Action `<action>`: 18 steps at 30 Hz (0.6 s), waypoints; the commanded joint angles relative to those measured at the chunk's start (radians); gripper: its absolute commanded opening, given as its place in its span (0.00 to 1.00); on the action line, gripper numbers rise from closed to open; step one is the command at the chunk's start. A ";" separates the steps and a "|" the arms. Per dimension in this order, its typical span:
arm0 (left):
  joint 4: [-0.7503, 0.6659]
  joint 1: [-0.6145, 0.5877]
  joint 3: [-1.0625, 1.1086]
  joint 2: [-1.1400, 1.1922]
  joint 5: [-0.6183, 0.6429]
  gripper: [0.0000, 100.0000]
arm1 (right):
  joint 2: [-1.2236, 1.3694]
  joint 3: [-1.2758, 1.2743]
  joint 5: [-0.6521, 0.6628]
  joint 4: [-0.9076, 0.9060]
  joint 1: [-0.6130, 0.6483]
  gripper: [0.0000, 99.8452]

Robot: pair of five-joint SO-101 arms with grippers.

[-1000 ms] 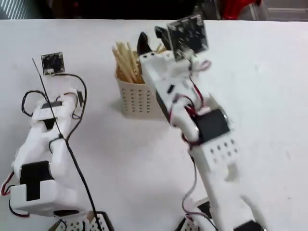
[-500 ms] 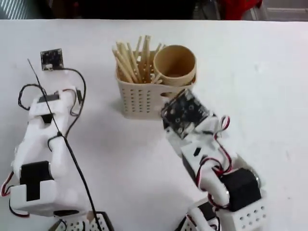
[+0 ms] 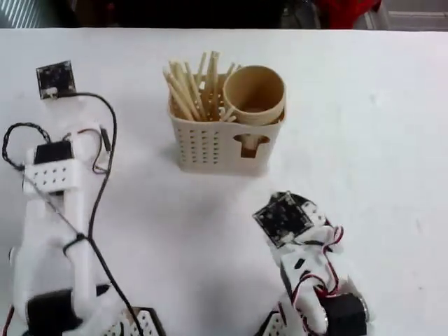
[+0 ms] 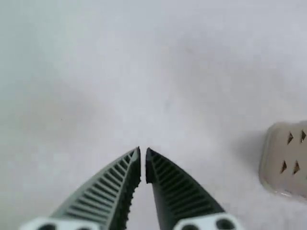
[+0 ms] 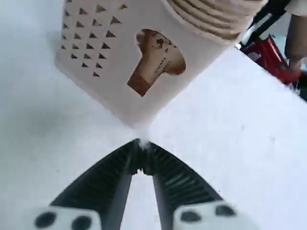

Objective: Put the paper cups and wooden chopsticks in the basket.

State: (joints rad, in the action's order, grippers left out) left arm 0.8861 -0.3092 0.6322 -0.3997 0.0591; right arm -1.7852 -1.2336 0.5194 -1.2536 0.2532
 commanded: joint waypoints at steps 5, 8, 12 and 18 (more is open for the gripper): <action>-0.077 0.012 0.270 -0.364 -0.051 0.04 | -0.021 -0.183 0.005 0.001 -0.147 0.02; -0.183 0.010 0.453 -0.498 -0.052 0.04 | -0.021 -0.230 0.005 0.001 -0.179 0.02; -0.377 0.005 0.709 -0.673 -0.054 0.04 | -0.021 -0.295 0.005 0.001 -0.222 0.02; -0.623 0.007 1.034 -0.940 -0.054 0.04 | -0.021 -0.407 0.005 0.001 -0.274 0.02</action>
State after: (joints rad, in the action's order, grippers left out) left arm 0.3736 -0.3092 1.5574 -1.2160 0.0146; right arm -1.8098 -1.5957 0.5194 -1.2536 -0.0031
